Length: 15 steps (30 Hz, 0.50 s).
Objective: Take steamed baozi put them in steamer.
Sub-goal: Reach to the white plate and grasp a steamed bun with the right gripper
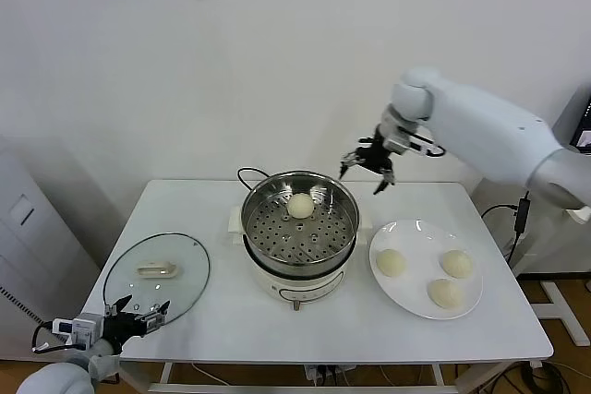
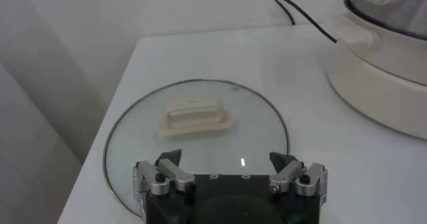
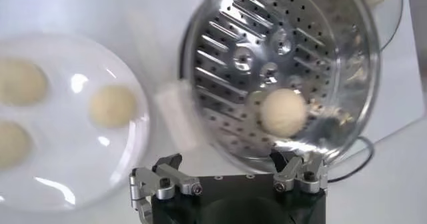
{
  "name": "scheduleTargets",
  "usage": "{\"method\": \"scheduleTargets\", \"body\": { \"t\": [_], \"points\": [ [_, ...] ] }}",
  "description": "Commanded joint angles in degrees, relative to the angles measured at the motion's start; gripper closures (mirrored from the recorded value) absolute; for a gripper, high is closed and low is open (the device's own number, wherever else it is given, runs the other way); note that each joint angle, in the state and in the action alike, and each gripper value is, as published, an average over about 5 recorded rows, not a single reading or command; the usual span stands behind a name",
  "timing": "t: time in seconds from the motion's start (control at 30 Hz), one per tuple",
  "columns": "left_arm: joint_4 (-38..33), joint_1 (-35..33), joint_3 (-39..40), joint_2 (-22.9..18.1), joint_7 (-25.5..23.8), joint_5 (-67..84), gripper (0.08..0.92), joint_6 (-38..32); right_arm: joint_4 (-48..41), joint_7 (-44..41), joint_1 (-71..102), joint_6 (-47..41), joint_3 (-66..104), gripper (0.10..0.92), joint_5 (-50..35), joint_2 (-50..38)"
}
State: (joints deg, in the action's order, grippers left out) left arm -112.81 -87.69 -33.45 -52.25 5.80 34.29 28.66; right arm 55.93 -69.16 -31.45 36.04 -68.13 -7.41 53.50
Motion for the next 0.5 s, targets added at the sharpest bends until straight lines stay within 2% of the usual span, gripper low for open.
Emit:
{"method": "scheduleTargets", "body": {
  "t": [0.03, 0.5],
  "points": [
    [0.05, 0.05, -0.02, 0.06, -0.02, 0.07, 0.177, 0.05, 0.55, -0.48, -1.64, -23.51, -7.12, 0.203, -11.45, -7.43],
    [0.10, 0.27, 0.22, -0.25, -0.03, 0.10, 0.177, 0.21, 0.86, 2.45, 7.88, -28.63, -5.55, 0.203, -11.62, -9.61]
  ]
}}
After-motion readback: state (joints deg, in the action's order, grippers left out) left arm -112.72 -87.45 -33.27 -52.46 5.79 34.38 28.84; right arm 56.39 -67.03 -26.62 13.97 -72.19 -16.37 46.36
